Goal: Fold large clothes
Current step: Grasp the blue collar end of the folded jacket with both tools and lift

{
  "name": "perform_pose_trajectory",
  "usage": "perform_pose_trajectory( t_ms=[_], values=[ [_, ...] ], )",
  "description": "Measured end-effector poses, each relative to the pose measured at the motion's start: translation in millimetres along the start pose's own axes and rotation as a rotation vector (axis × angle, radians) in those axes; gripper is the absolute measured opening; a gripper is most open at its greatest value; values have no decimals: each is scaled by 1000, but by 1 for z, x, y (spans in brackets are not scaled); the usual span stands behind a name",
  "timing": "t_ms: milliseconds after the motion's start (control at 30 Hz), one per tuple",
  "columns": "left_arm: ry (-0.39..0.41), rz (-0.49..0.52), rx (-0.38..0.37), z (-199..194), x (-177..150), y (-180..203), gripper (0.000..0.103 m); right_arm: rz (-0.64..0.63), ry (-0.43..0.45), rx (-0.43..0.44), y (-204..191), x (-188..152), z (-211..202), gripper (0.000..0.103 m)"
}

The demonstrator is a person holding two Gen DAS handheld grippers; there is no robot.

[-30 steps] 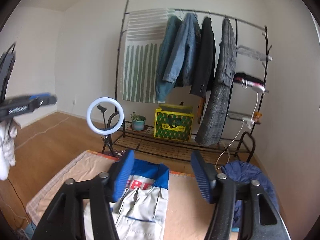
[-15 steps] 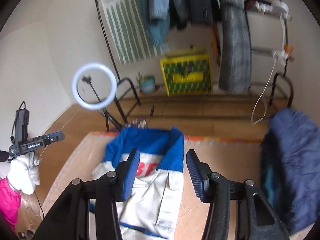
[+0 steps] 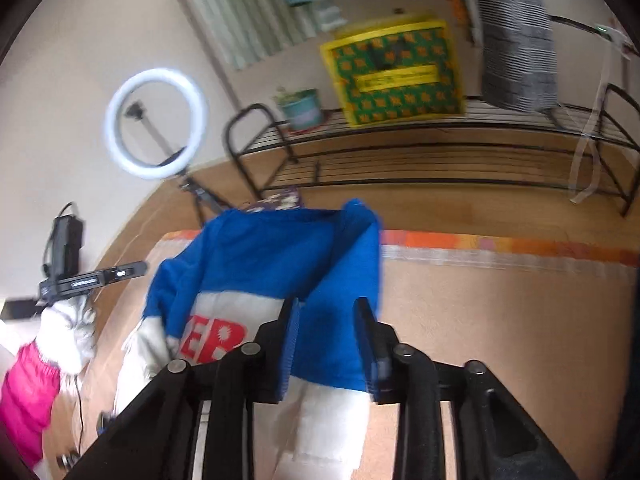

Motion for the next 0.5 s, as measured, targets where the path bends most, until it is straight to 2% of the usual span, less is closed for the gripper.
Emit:
perform_pose_trajectory(
  t_ms=[67,133,300,333,433,500],
  values=[
    [-30,0,-44,5,-10,3,28,-26,-39,3,-2,-8,17,27],
    [-45,30,-37,16,-15,10,28,-47,-62,-32,0,-14,32,27],
    [-78,64,72,51,-14,20,28,-28,-96,-130,13,-21,56,23],
    [-94,83,111,62,-15,21,28,-25,-103,-130,14,-22,58,23],
    [-75,157,142,69,-14,29,28,-38,-105,-116,12,-18,57,25],
    [-72,160,159,68,-9,28,28,-17,-74,-59,11,-10,47,30]
  ],
)
Point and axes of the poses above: each gripper's, at about its wrist camera, not at the fingertips, and z roughly the way its jaws point, y to its right, x to its top, the point moved 4 cm from there along z, roughly the way its jaws point, and after that the axes turned 12 degrees about y, right-handed, at the moved point
